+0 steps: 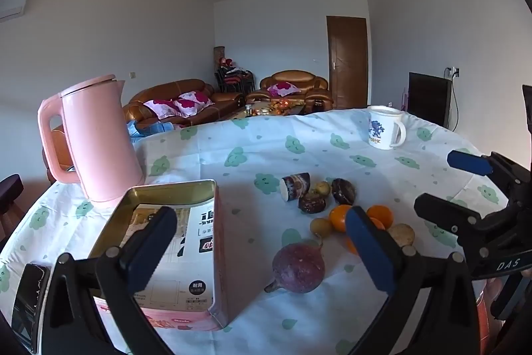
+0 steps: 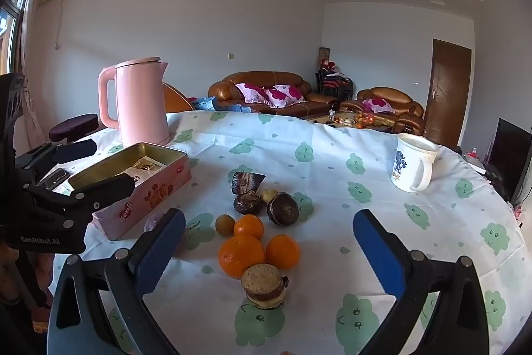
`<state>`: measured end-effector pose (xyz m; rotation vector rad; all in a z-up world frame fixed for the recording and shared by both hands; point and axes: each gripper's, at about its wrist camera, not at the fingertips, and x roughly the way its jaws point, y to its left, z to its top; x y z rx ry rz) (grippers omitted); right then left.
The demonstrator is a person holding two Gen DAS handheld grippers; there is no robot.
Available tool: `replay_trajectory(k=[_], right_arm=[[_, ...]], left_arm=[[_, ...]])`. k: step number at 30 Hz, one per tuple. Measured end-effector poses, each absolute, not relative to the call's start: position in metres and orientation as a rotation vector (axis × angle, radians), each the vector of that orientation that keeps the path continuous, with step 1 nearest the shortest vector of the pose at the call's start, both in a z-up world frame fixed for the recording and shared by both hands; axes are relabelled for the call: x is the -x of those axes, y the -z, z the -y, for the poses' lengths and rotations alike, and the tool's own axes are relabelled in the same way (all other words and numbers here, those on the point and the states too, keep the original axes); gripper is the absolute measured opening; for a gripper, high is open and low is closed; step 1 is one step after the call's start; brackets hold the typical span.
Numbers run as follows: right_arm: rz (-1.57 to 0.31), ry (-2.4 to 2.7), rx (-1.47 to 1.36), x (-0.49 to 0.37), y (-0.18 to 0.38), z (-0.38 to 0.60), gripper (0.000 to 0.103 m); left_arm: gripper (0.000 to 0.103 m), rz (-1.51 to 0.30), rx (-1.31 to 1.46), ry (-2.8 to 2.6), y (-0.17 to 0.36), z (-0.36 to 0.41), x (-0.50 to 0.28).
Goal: Organize fruits
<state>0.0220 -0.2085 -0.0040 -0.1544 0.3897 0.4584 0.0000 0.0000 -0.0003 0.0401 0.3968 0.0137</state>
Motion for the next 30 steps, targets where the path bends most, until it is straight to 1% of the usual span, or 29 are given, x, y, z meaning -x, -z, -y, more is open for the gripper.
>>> replay_trajectory(k=[5, 7, 30], right_arm=[[-0.385, -0.462, 0.149, -0.020, 0.003, 0.209, 0.102], [-0.393, -0.456, 0.154, -0.021, 0.004, 0.208, 0.102], [-0.389, -0.439, 0.133, -0.016, 0.003, 0.213, 0.102]], left_arm=[[0.103, -0.394, -0.074, -0.025, 0.001, 0.009, 0.005], [0.103, -0.418, -0.035, -0.002, 0.002, -0.004, 0.002], [0.103, -0.408, -0.044, -0.012, -0.001, 0.002, 0.005]])
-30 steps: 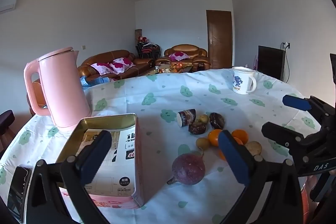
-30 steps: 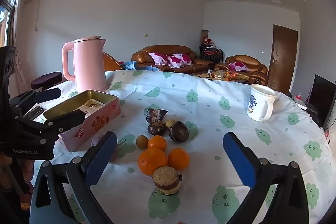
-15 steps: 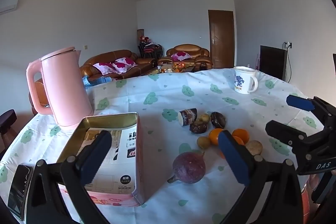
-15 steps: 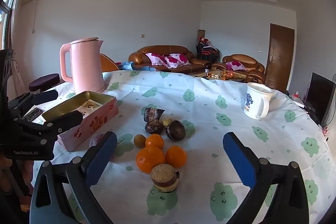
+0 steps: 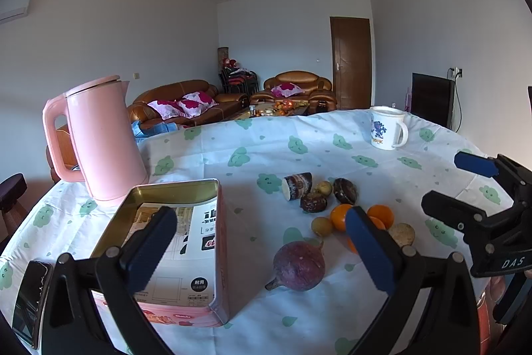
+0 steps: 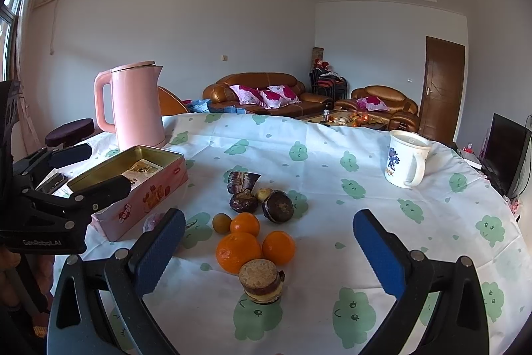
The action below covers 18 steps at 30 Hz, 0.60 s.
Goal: Organize fruits
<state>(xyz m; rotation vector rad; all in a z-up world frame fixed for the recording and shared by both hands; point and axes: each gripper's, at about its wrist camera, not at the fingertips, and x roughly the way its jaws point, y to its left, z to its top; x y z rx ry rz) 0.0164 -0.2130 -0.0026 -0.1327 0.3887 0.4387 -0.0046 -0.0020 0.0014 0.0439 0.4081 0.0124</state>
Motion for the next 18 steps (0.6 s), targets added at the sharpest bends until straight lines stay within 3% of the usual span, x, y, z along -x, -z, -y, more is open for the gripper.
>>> replay_trajectory(k=[18], right_arm=[[-0.394, -0.447, 0.126, -0.0147, 0.0064, 0.2106, 0.102]], left_arm=[[0.103, -0.409, -0.040, -0.013, -0.0010, -0.0008, 0.0047]])
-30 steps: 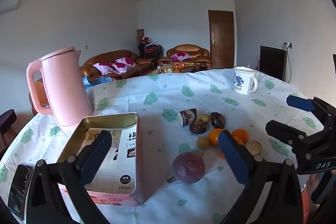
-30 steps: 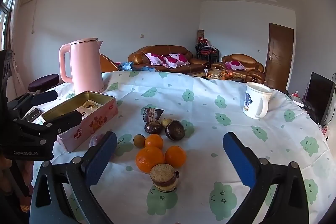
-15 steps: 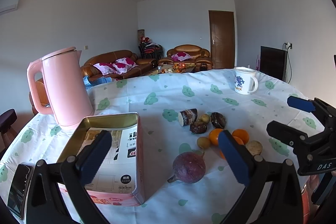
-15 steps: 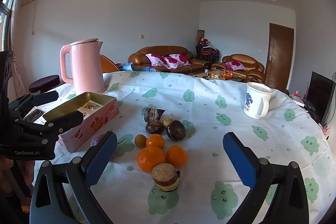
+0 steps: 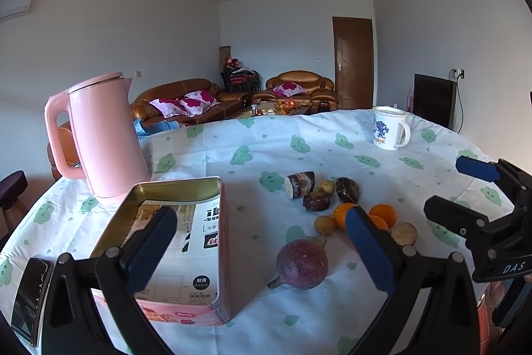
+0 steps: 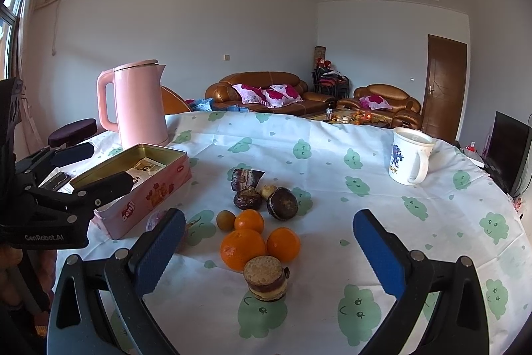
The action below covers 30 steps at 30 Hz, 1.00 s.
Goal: Organize fruits
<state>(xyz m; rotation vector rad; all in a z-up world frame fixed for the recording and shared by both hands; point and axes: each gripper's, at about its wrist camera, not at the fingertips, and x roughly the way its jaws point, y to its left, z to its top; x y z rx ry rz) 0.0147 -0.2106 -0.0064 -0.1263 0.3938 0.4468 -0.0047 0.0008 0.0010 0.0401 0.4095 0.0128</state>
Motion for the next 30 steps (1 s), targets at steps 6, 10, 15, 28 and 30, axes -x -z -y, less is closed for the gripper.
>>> replay_trajectory(k=[6, 10, 15, 28, 30], right_arm=[[-0.396, -0.452, 0.124, -0.014, 0.008, 0.210, 0.102], [-0.396, -0.453, 0.124, -0.014, 0.008, 0.211, 0.102], [-0.397, -0.453, 0.123, -0.014, 0.009, 0.210, 0.102], [-0.424, -0.437, 0.132, -0.021, 0.023, 0.212, 0.102], [-0.439, -0.430, 0.137, -0.024, 0.030, 0.214, 0.102]], left_arm=[[0.103, -0.408, -0.041, -0.014, -0.001, -0.001, 0.005], [0.103, -0.409, -0.040, -0.014, 0.000, -0.001, 0.005], [0.103, -0.409, -0.040, -0.014, 0.000, -0.001, 0.005], [0.103, -0.429, -0.043, -0.005, 0.014, -0.004, 0.004], [0.103, -0.443, -0.045, -0.002, 0.019, -0.003, 0.001]])
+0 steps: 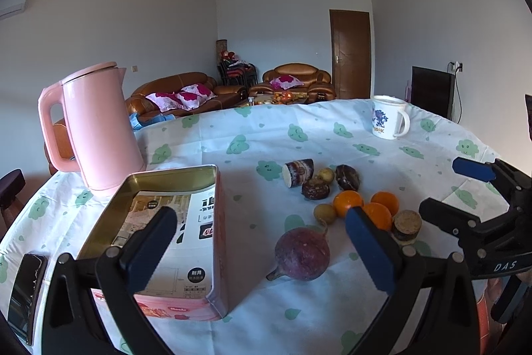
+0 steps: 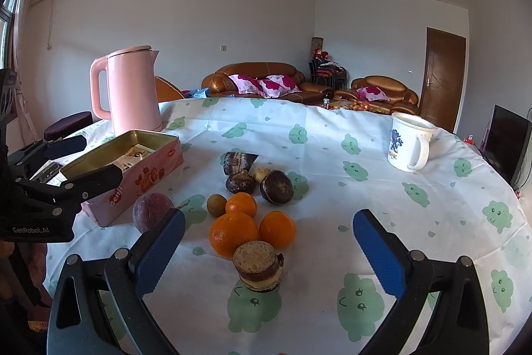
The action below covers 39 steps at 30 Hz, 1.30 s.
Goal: Organize fruits
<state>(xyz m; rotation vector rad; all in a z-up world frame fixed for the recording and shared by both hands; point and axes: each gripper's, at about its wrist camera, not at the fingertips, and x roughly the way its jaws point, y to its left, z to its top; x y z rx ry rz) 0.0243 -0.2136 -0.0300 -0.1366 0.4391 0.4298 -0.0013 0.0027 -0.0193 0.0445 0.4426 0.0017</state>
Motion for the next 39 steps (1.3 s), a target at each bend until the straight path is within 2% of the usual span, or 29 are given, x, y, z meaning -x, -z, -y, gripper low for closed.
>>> replay_trajectory(k=[8, 10, 12, 14, 21, 23, 24, 27, 31, 36, 39], right_arm=[[-0.499, -0.452, 0.179, -0.032, 0.053, 0.209, 0.101], [-0.526, -0.456, 0.188, -0.036, 0.059, 0.208, 0.093], [-0.564, -0.465, 0.190, -0.042, 0.064, 0.207, 0.070], [-0.598, -0.483, 0.181, -0.047, 0.067, 0.207, 0.064], [-0.643, -0.498, 0.209, -0.051, 0.070, 0.201, 0.063], [-0.659, -0.502, 0.206, -0.053, 0.072, 0.201, 0.056], [-0.667, -0.507, 0.202, -0.054, 0.073, 0.200, 0.052], [-0.683, -0.520, 0.192, -0.057, 0.074, 0.201, 0.046], [-0.688, -0.527, 0.181, -0.057, 0.074, 0.201, 0.045], [-0.665, -0.534, 0.172, -0.054, 0.072, 0.202, 0.045], [-0.654, -0.534, 0.165, -0.053, 0.071, 0.204, 0.045]], left_arm=[[0.102, -0.492, -0.061, 0.049, 0.032, 0.010, -0.009], [0.095, -0.509, -0.079, 0.060, 0.034, 0.016, -0.013], [0.083, -0.539, -0.093, 0.081, 0.038, 0.021, -0.018], [0.080, -0.564, -0.100, 0.096, 0.042, 0.024, -0.023], [0.077, -0.633, -0.109, 0.137, 0.051, 0.030, -0.034], [0.075, -0.658, -0.117, 0.147, 0.054, 0.032, -0.038], [0.071, -0.668, -0.117, 0.148, 0.055, 0.032, -0.040], [0.066, -0.702, -0.112, 0.153, 0.059, 0.032, -0.047], [0.065, -0.715, -0.101, 0.158, 0.060, 0.031, -0.050], [0.053, -0.704, -0.066, 0.155, 0.059, 0.024, -0.049], [0.052, -0.702, -0.055, 0.160, 0.059, 0.021, -0.050]])
